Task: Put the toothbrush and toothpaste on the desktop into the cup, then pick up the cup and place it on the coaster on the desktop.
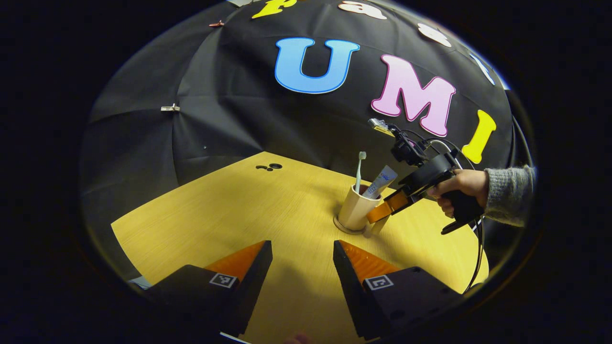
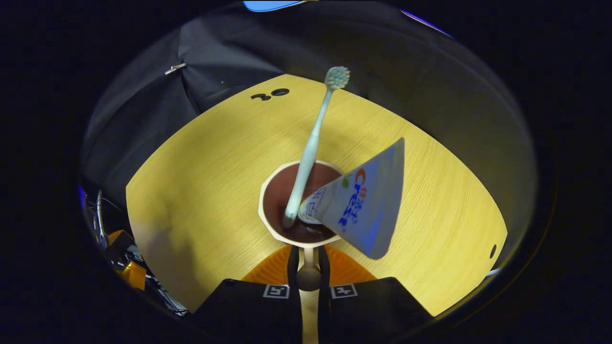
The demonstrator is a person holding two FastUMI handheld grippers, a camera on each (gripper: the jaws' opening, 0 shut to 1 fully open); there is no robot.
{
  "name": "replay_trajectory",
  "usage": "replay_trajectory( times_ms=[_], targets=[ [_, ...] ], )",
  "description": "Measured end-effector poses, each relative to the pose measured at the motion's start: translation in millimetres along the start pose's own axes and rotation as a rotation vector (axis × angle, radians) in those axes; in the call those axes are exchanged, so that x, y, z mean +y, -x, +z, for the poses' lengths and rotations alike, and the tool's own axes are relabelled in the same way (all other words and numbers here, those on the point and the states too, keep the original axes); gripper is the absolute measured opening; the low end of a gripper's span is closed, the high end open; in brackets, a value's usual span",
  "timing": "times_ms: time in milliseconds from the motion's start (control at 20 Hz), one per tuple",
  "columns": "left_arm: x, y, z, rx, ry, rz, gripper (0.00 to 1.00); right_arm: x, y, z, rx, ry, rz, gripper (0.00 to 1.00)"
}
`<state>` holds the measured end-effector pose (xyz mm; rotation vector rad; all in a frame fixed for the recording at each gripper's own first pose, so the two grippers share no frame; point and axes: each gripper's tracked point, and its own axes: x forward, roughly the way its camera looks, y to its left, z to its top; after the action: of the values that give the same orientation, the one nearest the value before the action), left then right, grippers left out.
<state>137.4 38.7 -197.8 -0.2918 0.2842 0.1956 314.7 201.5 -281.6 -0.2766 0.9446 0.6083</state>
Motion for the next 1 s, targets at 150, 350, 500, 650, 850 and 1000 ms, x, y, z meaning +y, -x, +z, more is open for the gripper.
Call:
replay_trajectory(
  times_ms=[150,350,500,650,850,1000],
  targets=[
    [-5,0,2,0.002,-0.004,-0.007,0.82,-1,-1,-1,0.005,-0.009,-0.007,0.23],
    [-9,3,1,0.017,-0.014,-0.021,0.82,-1,9,3,-0.026,-0.011,-0.014,0.33],
    [-16,8,1,0.052,-0.013,-0.057,0.82,2,27,-1,-0.067,-0.03,-0.016,0.48],
    [-23,16,10,0.082,-0.027,-0.082,0.83,6,60,-6,-0.148,-0.051,-0.015,0.66],
    [-37,30,36,0.081,-0.063,-0.127,0.83,5,128,3,-0.363,-0.134,-0.045,0.71],
    [-47,44,62,0.054,-0.1,-0.159,0.83,1,178,0,-0.51,-0.235,-0.088,0.76]
  ],
)
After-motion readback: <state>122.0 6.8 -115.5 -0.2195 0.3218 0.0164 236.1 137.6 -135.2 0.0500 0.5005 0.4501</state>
